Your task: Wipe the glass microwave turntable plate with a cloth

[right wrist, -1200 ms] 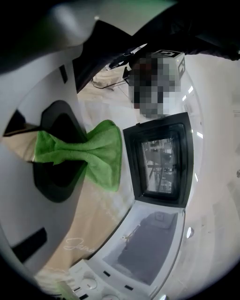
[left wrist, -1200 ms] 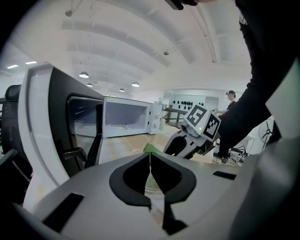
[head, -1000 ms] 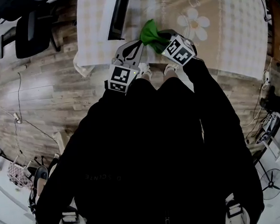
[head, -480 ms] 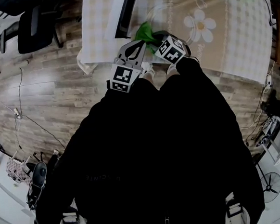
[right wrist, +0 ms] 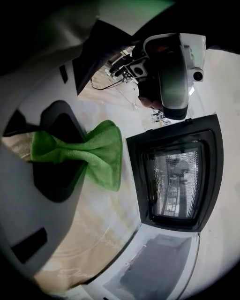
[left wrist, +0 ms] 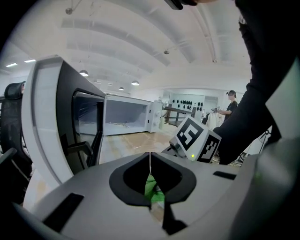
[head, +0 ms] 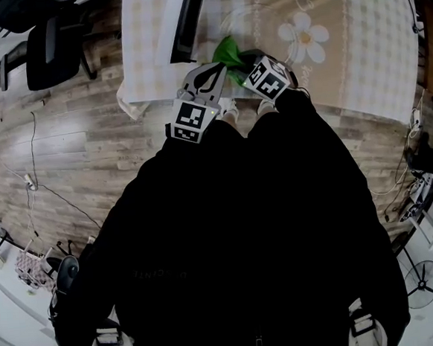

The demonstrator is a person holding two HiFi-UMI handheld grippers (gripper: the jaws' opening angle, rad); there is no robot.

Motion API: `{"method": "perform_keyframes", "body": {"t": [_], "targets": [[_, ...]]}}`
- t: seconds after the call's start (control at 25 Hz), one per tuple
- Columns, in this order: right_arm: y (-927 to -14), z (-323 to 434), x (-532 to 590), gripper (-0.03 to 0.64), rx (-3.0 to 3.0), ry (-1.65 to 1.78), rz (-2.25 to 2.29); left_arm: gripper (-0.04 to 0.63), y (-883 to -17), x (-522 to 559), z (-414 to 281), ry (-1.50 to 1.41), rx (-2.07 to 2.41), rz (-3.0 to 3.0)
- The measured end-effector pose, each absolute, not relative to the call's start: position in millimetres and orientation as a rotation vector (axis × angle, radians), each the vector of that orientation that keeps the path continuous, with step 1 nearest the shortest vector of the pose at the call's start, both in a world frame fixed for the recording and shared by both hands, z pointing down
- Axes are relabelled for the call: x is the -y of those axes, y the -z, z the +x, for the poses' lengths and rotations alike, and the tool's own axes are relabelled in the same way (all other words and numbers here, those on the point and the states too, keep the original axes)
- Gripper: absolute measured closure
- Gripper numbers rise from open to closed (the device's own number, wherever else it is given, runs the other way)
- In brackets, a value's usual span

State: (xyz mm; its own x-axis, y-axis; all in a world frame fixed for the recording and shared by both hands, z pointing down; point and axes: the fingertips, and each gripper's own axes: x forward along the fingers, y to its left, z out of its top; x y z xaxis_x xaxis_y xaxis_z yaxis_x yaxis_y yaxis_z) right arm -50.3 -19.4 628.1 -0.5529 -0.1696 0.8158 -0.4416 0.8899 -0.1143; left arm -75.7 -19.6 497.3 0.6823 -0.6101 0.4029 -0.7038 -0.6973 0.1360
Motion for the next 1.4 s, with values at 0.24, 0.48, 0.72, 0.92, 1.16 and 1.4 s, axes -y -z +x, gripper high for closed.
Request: {"method": "perform_keyframes", "body": {"t": [0.24, 0.48, 0.72, 0.92, 1.16, 1.4], "targets": [[-630, -13, 11, 0.489, 2.118, -0.391, 0.483, 0.574, -495, 21, -59, -0.485, 0.987, 2.654], [-633, 34, 0, 0.489, 2.060, -0.418, 0.544, 0.574, -492, 21, -40, -0.489, 0.914, 2.692], [-632, 77, -5, 0.489, 2.008, -0.464, 0.624, 0.574, -488, 25, -23, -0.497, 0.850, 2.730], [-631, 108, -8, 0.491, 1.967, -0.495, 0.689, 0.574, -484, 25, -14, -0.499, 0.808, 2.747], [-623, 141, -5, 0.492, 1.924, -0.520, 0.778, 0.574, -465, 33, -9, -0.461, 0.780, 2.783], [-563, 130, 8, 0.492, 2.080, -0.581, 0.934, 0.574, -434, 38, -11, -0.421, 0.782, 2.811]]}}
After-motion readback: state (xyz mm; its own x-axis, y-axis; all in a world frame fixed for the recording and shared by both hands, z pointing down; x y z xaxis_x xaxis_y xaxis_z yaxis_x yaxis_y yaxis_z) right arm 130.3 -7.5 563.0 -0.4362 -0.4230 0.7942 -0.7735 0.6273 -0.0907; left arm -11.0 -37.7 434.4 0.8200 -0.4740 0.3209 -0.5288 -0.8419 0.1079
